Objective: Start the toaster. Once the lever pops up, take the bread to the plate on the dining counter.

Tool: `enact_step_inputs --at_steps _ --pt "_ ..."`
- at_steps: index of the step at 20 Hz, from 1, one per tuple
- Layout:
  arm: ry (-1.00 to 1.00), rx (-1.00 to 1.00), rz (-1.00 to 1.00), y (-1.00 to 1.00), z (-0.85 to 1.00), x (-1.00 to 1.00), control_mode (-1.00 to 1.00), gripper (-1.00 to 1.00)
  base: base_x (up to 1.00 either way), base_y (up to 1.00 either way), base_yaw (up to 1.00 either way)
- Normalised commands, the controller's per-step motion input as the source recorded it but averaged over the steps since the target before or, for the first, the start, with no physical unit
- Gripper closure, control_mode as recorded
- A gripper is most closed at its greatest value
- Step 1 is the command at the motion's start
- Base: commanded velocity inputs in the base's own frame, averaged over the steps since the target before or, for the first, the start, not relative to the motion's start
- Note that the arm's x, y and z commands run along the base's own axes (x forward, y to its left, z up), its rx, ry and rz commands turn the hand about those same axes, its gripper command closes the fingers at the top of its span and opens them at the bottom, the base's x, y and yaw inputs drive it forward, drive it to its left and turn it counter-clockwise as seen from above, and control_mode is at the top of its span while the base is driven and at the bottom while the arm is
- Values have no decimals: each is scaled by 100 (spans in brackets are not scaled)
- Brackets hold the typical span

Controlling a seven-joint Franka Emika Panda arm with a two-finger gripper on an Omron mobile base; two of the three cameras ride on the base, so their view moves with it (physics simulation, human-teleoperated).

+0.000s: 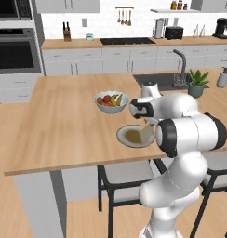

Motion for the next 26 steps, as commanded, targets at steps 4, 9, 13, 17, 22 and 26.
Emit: enact_step_inputs --at_steps 4,9,13,17,22,26 --pt "4 0 0 7 -19 14 -100 100 0 0 0" --pt "2 0 0 4 -10 23 -100 100 0 0 0" --pt "0 0 0 10 -6 12 -100 -100 0 0 0" --pt "0 0 0 24 0 0 -100 -100 0 0 0" --pt "0 0 0 16 13 0 -100 -100 0 0 0" --pt "-3 -1 0 17 63 -11 -100 -100 0 0 0"
